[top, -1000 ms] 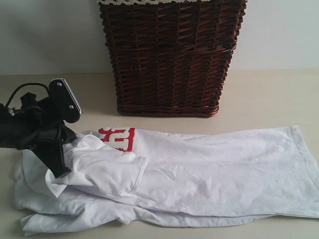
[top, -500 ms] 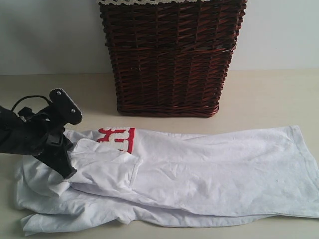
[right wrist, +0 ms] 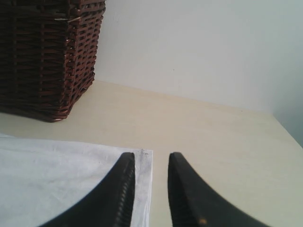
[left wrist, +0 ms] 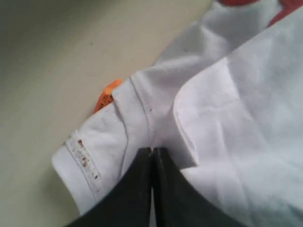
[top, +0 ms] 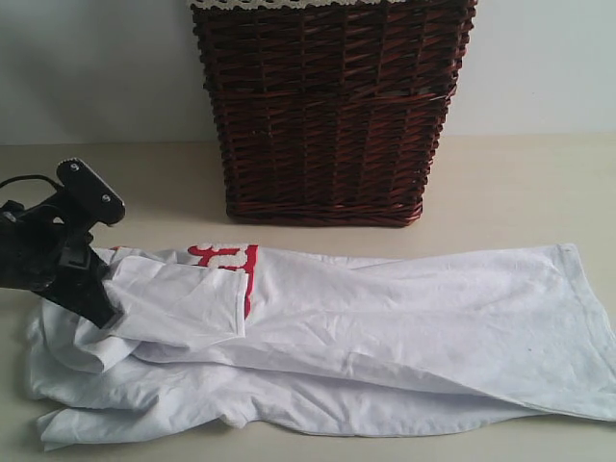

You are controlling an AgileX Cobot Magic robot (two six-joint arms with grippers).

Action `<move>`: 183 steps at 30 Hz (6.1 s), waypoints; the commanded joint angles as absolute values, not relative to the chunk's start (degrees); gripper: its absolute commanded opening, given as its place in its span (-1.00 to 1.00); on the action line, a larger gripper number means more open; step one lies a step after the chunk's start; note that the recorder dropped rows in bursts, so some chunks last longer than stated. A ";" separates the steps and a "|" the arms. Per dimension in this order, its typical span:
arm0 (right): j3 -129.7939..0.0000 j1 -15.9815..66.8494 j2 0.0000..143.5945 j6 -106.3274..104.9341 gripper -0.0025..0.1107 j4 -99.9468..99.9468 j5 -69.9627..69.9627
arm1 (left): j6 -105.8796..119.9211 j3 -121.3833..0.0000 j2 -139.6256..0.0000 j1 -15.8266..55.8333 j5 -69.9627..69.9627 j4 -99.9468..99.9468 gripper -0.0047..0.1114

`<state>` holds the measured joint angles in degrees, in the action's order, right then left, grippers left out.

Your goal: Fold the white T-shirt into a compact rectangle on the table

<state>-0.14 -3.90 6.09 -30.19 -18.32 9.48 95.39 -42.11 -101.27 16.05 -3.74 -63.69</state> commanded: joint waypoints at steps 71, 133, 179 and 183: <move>0.00 -4.18 6.06 -30.06 -0.52 -18.18 8.97 | 103.28 -26.62 -87.77 15.92 28.29 -47.29 -0.25; 0.00 -4.18 6.06 -30.06 -0.52 -18.18 8.97 | 58.73 -32.59 -83.38 15.92 27.29 -30.99 0.12; 0.00 -4.18 6.06 -30.06 -0.52 -18.18 8.97 | 40.52 -40.60 -78.73 15.92 52.25 -19.31 -0.92; 0.00 -4.18 6.06 -30.06 -0.52 -18.18 8.97 | 40.52 -40.60 -78.73 15.92 53.14 -19.21 -0.92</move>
<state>-0.14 -3.90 6.09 -30.19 -18.32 9.48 40.34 -40.21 -79.01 15.94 52.23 -18.57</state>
